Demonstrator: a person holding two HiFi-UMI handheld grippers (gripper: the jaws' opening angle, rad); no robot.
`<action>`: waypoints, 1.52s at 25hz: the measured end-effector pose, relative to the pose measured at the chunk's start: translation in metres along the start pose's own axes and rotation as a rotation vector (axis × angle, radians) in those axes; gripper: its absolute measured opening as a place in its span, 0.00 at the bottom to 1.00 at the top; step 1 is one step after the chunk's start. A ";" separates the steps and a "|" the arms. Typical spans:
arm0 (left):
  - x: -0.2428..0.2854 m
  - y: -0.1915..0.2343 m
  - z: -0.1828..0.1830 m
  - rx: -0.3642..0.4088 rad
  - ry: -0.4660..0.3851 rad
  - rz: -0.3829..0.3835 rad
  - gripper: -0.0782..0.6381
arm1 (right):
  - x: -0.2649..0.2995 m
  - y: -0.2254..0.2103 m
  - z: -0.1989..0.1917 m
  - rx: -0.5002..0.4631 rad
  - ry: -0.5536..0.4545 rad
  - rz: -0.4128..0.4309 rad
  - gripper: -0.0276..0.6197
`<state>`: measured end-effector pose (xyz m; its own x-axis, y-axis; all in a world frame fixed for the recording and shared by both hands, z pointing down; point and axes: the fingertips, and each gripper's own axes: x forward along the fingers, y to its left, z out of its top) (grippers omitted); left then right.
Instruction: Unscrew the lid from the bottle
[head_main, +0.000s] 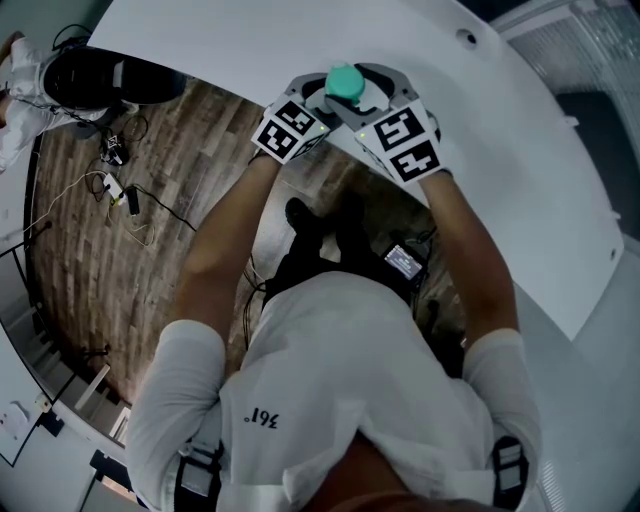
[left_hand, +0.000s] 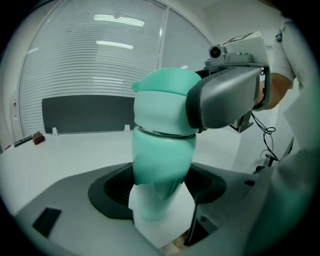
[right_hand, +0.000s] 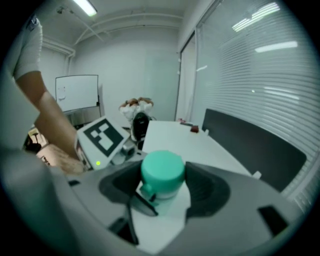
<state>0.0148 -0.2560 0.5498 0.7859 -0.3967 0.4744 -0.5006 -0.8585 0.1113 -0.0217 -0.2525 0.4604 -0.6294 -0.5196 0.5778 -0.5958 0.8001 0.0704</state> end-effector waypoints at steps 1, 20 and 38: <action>-0.001 0.000 0.000 0.007 0.003 -0.016 0.57 | 0.000 0.001 0.000 -0.016 0.005 0.001 0.49; -0.001 -0.001 0.002 0.044 0.001 -0.096 0.57 | 0.000 0.000 0.002 -0.025 -0.001 0.019 0.48; -0.001 0.000 0.002 0.038 -0.003 -0.081 0.57 | -0.016 -0.006 0.018 0.054 -0.073 -0.007 0.48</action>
<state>0.0147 -0.2567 0.5473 0.8240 -0.3267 0.4629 -0.4217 -0.8993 0.1158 -0.0168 -0.2542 0.4357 -0.6588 -0.5467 0.5167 -0.6247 0.7803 0.0290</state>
